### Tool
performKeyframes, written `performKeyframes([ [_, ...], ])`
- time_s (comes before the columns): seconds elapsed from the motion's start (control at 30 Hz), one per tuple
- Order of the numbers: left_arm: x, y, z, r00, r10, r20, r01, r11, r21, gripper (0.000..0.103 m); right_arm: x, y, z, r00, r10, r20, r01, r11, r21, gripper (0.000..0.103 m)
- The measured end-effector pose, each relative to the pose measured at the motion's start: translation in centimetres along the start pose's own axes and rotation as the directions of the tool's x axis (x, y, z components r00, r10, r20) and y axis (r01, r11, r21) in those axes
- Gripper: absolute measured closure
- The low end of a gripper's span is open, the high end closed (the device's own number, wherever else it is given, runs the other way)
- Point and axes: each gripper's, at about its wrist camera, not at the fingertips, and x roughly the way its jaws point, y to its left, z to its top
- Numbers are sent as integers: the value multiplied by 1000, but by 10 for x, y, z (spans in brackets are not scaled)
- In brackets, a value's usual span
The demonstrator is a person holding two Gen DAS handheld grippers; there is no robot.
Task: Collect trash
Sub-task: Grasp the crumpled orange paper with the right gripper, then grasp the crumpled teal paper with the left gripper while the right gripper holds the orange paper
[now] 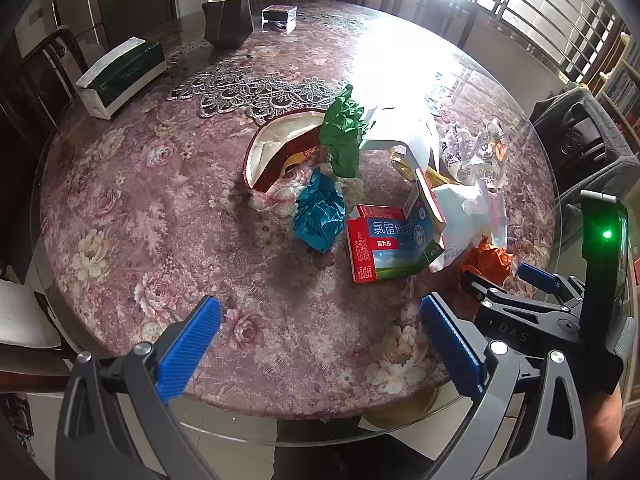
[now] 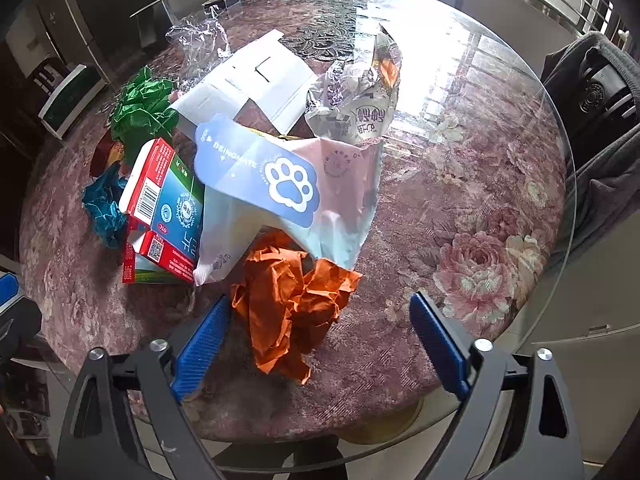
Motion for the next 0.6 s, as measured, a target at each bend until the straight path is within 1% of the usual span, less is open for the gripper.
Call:
performKeyframes([
  [0.03,0,0,1,1000,1,1,-1,1000,1,4,2,1,1,1000,3,-8,-3,1000,-8,48],
  [0.1,1,0,2,1000,-3,5,3,1000,1,4,8,1,2,999,22,-40,-23,1000,-8,65],
  [0.2,2,0,3,1000,-8,15,8,1000,2,4,7,2,0,999,43,-32,-43,999,-8,68],
  [0.3,4,0,4,999,-42,29,42,999,1,4,4,3,-1,997,70,-27,-70,997,-15,70],
  [0.4,6,-2,7,997,-58,50,57,998,15,4,-5,1,-6,996,85,-7,-85,996,-22,71],
  [0.47,9,-5,9,997,-54,62,52,998,32,4,-15,0,-9,995,96,20,-96,995,-32,71],
  [0.6,29,-8,20,998,-18,57,15,999,48,4,-35,-5,-15,991,111,75,-108,993,-42,71],
])
